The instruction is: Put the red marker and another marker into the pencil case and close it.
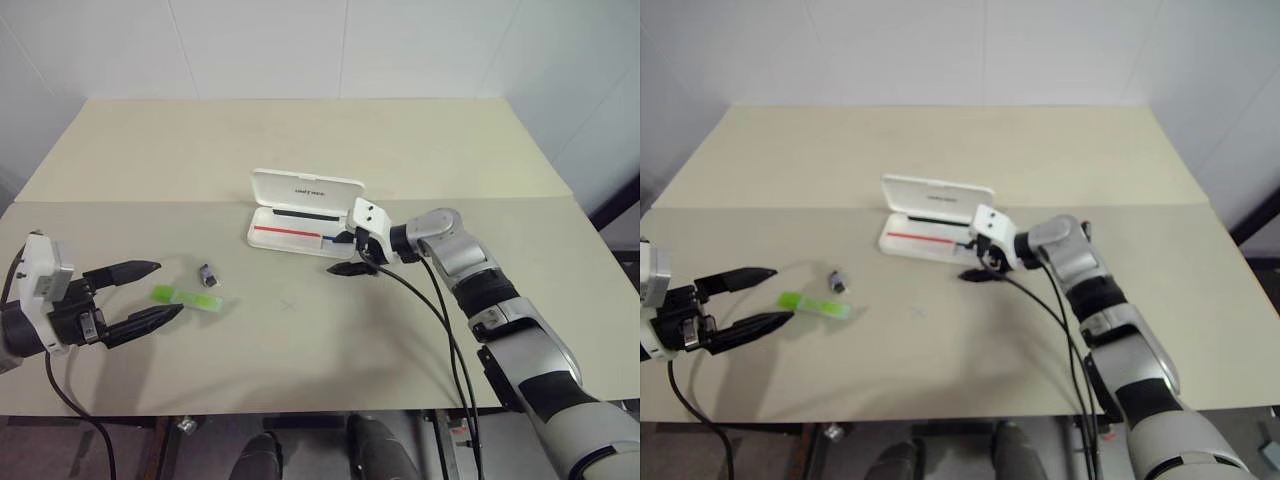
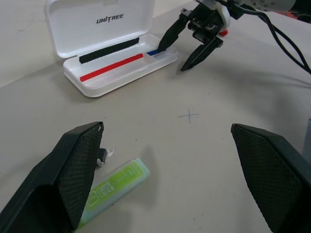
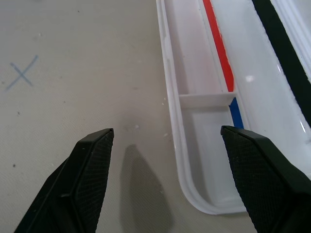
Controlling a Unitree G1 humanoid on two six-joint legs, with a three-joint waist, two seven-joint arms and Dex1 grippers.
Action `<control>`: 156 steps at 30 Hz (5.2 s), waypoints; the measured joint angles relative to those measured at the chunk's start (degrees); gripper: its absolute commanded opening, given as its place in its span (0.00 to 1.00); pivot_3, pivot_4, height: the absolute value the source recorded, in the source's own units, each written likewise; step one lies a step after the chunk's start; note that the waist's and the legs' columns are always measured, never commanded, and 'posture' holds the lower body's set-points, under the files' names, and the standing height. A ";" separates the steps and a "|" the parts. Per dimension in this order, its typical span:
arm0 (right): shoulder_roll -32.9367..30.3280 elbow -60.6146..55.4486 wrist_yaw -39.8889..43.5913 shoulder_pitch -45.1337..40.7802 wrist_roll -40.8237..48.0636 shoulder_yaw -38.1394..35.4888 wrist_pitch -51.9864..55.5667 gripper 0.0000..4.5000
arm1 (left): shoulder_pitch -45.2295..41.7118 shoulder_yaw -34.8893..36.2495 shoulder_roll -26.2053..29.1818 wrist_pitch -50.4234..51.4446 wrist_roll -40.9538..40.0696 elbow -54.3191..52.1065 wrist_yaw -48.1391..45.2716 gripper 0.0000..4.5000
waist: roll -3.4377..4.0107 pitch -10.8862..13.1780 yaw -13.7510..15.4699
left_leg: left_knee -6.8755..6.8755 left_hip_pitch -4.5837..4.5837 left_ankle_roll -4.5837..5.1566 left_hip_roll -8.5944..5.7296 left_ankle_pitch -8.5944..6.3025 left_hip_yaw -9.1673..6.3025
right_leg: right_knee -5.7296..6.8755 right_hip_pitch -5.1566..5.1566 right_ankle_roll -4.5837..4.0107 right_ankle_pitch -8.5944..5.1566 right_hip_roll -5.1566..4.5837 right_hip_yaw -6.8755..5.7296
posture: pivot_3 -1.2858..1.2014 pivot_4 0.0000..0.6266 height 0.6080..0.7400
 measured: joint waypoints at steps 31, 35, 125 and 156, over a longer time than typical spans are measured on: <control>-2.57 -9.68 2.19 3.87 1.19 -5.11 -5.31 0.13 | -2.31 -1.86 -0.83 -0.60 -0.79 -1.77 2.18 1.00 | -0.01 -0.01 0.05 | 0.02 0.01 -0.02 -0.01 0.01 -0.02 | 0.24 -0.06 0.01 -0.05 0.02 0.00 | 0.52 0.24 1.00; -8.90 -26.31 6.76 13.21 4.75 -5.24 -1.05 0.13 | -5.85 -4.40 -0.82 -1.76 -0.53 0.96 1.42 1.00 | -0.01 0.00 0.32 | 0.06 0.00 -0.03 -0.05 0.01 -0.05 | 0.28 -0.06 0.03 -0.06 -0.01 0.00 | 0.52 0.24 1.00; -10.46 -20.18 -31.17 10.52 -4.71 -7.72 19.79 1.00 | -15.64 -16.22 -2.86 -5.87 2.23 7.36 -2.17 1.00 | -0.09 -0.04 1.48 | 0.24 0.04 -0.03 -0.09 0.06 -0.04 | 0.47 -0.04 0.01 -0.08 -0.01 0.03 | 0.52 0.24 1.00; -9.93 -23.41 -41.22 10.93 -4.19 -15.75 35.49 1.00 | -19.25 -19.76 -6.87 -8.97 3.75 9.85 -2.34 1.00 | -0.09 -0.04 1.43 | 0.22 0.03 -0.03 -0.09 0.06 -0.03 | 0.45 -0.04 0.02 -0.08 -0.01 0.04 | 0.52 0.24 1.00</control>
